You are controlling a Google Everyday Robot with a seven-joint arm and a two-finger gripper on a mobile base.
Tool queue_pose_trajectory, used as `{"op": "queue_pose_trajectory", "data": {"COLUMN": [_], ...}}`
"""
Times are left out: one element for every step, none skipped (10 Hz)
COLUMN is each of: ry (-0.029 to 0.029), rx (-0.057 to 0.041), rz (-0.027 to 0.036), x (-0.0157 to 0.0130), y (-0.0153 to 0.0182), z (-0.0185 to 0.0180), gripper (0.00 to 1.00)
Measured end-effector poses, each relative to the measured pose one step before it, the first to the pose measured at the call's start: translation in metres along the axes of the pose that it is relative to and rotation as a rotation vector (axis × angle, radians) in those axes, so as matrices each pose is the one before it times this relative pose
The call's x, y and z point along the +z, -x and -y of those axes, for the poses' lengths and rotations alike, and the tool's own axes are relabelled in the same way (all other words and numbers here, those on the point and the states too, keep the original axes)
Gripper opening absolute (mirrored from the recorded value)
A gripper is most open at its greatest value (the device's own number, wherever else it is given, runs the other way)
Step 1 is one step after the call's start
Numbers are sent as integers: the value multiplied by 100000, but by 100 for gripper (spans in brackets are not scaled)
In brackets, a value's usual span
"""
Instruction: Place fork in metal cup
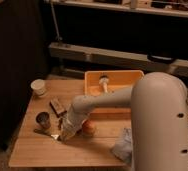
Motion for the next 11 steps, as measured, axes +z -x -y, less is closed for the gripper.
{"op": "queue_pose_trajectory", "data": {"ry": [124, -859, 252, 273, 107, -391, -1249, -1894, -1635, -1014, -1079], "rx": [394, 108, 589, 1321, 739, -1120, -2500, -3990, -3311, -2337, -3970], "rz": [-294, -763, 108, 31, -665, -793, -1522, -1500, -761, -413, -1175], "x": [-156, 114, -86, -265, -384, -457, -726, -1228, -1198, -778, -1009], "y": [39, -157, 50, 64, -91, -160, -421, -729, -660, -422, -717], "z": [20, -134, -151, 248, 164, -285, -511, -1137, -1129, -763, -1287], "gripper": [18, 18, 18, 18, 18, 18, 18, 18, 18, 18, 18]}}
